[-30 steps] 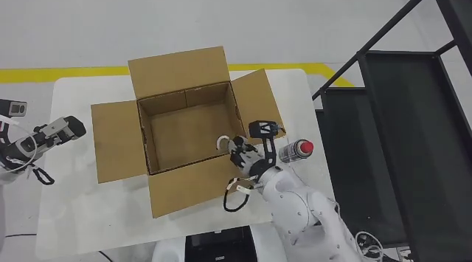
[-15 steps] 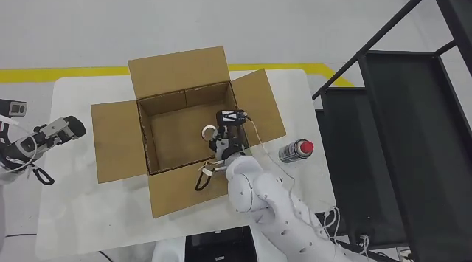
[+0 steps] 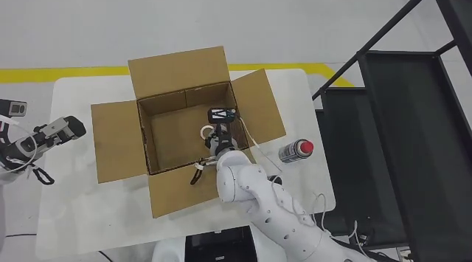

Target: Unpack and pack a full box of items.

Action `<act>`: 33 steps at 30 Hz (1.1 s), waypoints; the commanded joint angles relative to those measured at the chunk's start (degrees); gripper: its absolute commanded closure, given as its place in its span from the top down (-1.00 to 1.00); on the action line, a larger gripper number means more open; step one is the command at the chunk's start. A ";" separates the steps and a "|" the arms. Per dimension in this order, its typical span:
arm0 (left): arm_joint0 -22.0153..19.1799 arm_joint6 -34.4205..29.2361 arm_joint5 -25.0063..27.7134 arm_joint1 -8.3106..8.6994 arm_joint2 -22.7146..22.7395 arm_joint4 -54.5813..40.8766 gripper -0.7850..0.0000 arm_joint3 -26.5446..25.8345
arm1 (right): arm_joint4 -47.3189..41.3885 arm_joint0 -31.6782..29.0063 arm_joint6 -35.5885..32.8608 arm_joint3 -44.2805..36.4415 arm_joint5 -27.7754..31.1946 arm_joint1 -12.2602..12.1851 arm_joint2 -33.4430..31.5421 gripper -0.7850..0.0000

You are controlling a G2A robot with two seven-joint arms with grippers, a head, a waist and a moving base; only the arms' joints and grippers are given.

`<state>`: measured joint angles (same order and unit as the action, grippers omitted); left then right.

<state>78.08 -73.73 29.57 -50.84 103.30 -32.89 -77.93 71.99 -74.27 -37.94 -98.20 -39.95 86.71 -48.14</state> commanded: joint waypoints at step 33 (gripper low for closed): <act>0.00 0.00 0.00 0.00 0.00 0.00 1.00 0.00 | -17.61 -49.25 6.33 -36.44 49.88 -8.13 -36.31 1.00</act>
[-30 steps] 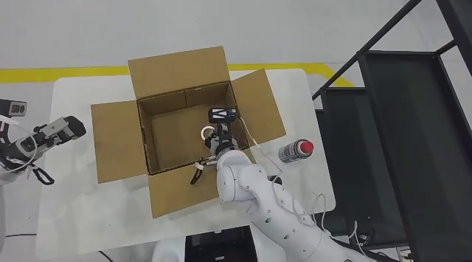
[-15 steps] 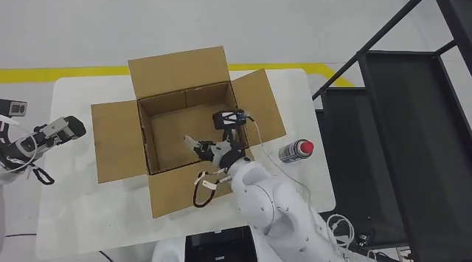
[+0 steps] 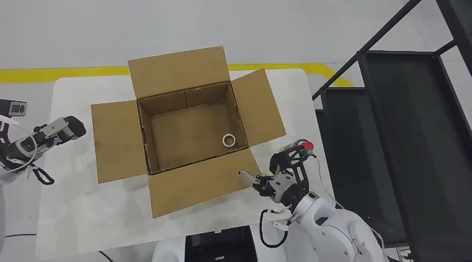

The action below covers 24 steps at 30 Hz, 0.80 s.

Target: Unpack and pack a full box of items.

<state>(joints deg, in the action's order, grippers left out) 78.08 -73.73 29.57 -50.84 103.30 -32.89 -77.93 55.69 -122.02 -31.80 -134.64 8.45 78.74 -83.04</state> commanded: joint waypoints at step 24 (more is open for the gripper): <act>0.00 0.00 0.00 0.00 0.00 0.00 1.00 0.00 | 17.29 -2.48 10.05 16.48 -10.87 -0.69 2.36 1.00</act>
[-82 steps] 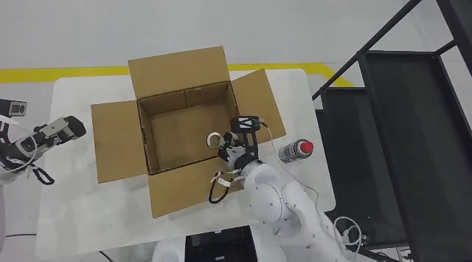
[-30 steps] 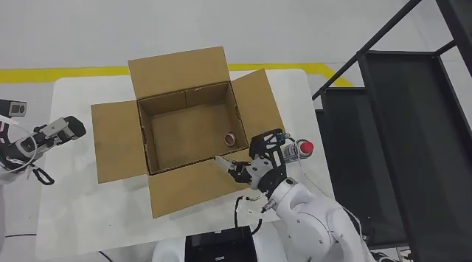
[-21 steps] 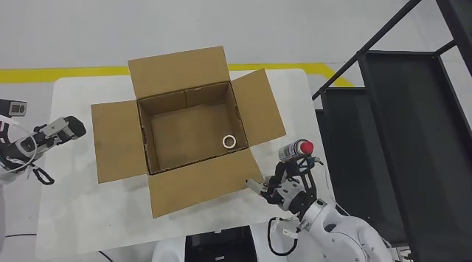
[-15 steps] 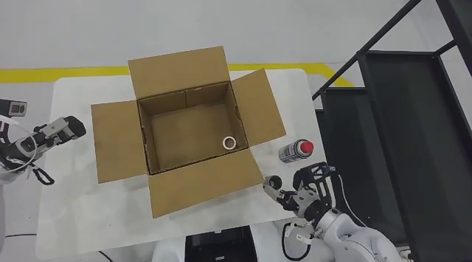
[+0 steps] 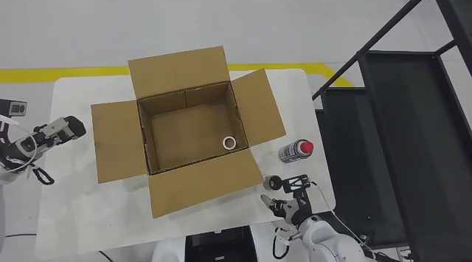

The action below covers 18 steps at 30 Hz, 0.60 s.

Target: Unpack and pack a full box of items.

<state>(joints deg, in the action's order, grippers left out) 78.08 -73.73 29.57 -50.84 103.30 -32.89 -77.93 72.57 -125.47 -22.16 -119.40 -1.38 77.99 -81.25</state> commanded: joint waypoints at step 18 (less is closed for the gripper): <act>0.00 0.00 0.00 0.00 0.00 0.00 1.00 0.00 | 0.35 11.31 6.33 13.50 -13.21 1.20 6.48 1.00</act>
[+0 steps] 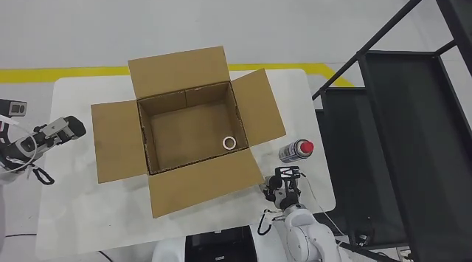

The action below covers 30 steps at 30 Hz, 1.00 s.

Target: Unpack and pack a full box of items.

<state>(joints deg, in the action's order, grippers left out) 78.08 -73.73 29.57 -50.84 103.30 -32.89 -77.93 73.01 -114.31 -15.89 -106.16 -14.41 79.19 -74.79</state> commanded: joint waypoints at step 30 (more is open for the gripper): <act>0.00 0.00 0.00 0.00 0.00 0.00 1.00 0.00 | 3.87 -4.76 -1.99 -10.72 -2.36 -0.82 -0.98 -1.00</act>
<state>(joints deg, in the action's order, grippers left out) 78.08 -73.73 29.57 -50.84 103.30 -32.89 -77.93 76.87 -118.79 -17.74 -116.28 -17.01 78.42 -75.59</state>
